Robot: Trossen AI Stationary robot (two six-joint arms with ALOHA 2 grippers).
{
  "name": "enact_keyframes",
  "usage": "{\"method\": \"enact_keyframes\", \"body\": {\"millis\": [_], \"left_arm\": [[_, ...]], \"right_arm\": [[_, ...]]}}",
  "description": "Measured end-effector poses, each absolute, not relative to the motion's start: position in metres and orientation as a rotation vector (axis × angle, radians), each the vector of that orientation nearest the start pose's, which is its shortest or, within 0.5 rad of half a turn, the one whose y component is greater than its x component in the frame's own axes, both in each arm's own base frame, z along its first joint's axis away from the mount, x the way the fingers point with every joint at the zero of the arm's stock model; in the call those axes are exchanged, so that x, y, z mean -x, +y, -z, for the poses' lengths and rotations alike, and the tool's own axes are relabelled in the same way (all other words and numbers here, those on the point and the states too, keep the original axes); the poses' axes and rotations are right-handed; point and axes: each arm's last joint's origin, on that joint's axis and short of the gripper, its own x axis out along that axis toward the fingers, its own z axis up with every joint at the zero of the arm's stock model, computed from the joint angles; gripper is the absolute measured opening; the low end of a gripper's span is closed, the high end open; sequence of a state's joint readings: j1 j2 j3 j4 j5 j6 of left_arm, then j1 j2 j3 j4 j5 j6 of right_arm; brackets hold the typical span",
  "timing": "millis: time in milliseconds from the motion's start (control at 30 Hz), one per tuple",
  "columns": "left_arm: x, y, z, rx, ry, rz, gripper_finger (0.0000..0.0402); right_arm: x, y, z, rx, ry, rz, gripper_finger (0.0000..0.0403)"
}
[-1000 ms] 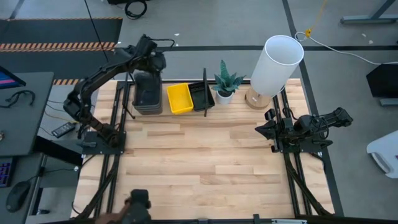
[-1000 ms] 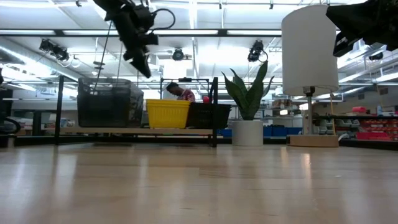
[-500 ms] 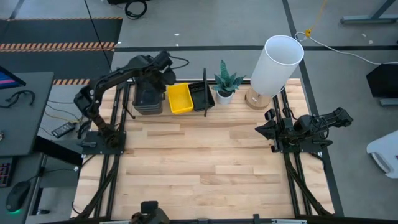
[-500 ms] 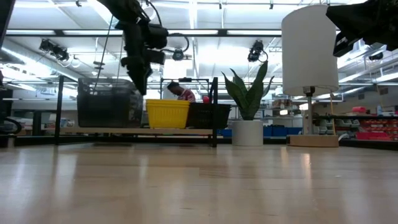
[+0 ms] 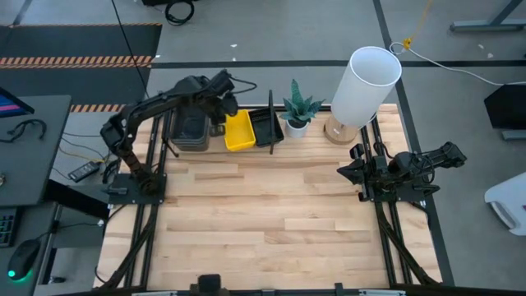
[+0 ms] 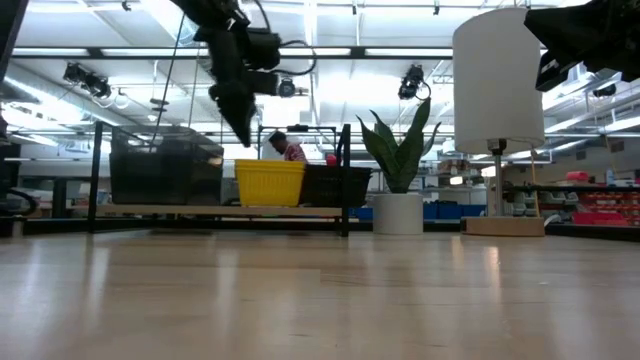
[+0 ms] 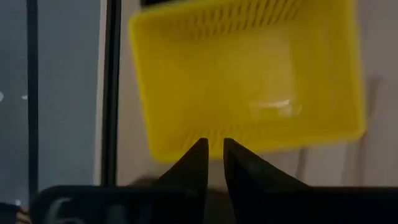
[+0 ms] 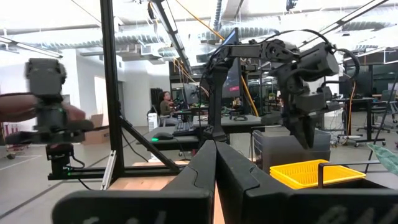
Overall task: Stack baskets on shelf by color
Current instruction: Adjust the bins on the shelf
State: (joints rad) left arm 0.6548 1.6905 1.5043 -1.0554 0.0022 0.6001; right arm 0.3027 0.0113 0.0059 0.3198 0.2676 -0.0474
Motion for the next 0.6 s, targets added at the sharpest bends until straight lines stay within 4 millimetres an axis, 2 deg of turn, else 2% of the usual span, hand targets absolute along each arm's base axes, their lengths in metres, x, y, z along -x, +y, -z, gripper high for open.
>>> {"method": "enact_keyframes", "body": {"millis": [133, 233, 333, 500, 600], "left_arm": [[-0.291, 0.189, -0.281, -0.094, 1.260, -0.243, 0.0065], [-0.309, 0.181, -0.269, -0.115, 1.274, -0.286, 0.0073], [-0.319, 0.178, -0.251, -0.118, 1.326, -0.257, 0.0077], [-0.319, 0.184, -0.223, -0.129, 1.503, -0.243, 0.0073], [-0.315, 0.190, -0.215, -0.193, 1.596, -0.273, 0.0068]], "right_arm": [[-0.090, 0.020, -0.195, -0.041, -0.302, -0.028, 0.0014], [-0.090, 0.020, -0.195, -0.041, -0.303, -0.028, 0.0014], [-0.090, 0.020, -0.195, -0.041, -0.302, -0.027, 0.0014], [-0.090, 0.020, -0.195, -0.042, -0.303, -0.028, 0.0014], [-0.090, 0.020, -0.195, -0.041, -0.303, -0.027, 0.0014]]}}
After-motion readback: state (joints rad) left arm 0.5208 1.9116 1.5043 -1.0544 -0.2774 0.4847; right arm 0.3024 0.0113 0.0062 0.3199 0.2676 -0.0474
